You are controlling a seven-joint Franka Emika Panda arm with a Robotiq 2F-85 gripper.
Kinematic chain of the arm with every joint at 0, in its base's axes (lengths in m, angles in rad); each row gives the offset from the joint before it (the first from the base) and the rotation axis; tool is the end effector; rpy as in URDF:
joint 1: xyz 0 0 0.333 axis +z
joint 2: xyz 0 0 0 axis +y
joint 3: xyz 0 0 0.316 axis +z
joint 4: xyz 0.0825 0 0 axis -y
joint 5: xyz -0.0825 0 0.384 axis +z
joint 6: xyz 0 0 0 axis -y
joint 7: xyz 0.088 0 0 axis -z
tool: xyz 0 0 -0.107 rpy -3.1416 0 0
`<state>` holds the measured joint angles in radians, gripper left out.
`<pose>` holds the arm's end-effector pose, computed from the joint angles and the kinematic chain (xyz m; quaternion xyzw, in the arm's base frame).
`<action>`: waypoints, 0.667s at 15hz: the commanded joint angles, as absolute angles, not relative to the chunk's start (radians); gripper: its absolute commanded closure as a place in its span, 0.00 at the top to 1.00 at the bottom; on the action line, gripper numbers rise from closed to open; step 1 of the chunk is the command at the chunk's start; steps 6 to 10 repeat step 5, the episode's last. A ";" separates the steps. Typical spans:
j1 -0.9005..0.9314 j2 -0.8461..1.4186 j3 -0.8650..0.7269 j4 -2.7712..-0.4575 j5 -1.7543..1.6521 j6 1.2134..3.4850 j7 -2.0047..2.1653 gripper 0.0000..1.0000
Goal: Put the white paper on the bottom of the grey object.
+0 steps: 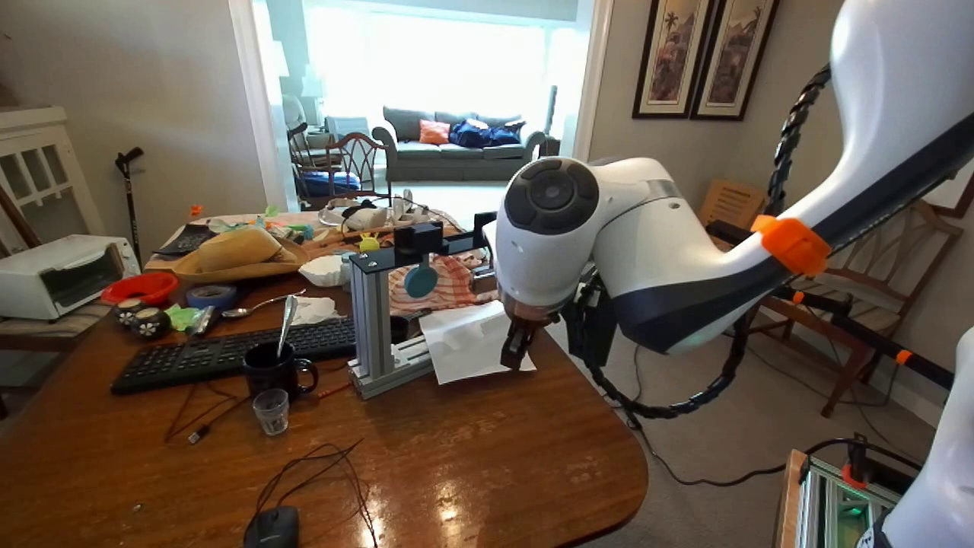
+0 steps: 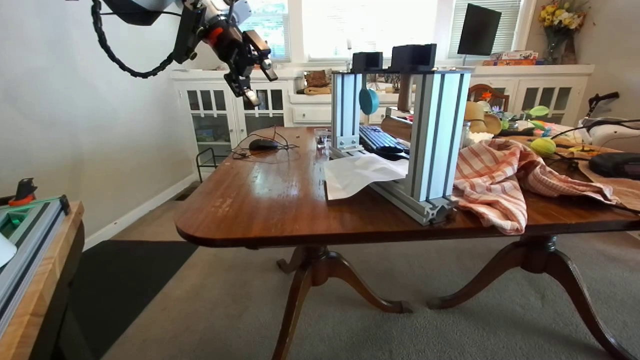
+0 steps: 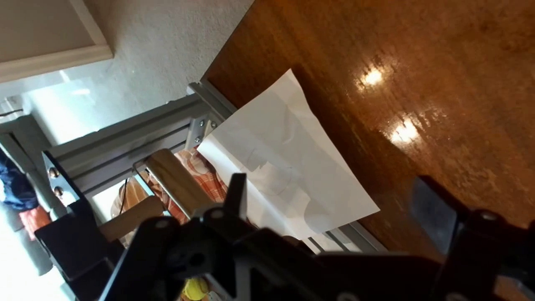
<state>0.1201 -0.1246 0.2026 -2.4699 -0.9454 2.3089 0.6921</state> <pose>0.4459 0.1315 0.3422 0.9284 0.1439 0.1473 0.3092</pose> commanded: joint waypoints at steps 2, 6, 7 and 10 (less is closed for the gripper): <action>0.131 -0.158 0.201 -2.486 -0.904 2.306 0.689 1.00; 0.130 -0.154 0.200 -2.484 -0.905 2.307 0.690 1.00; 0.130 -0.154 0.200 -2.484 -0.905 2.307 0.690 1.00; 0.130 -0.154 0.200 -2.484 -0.905 2.307 0.690 1.00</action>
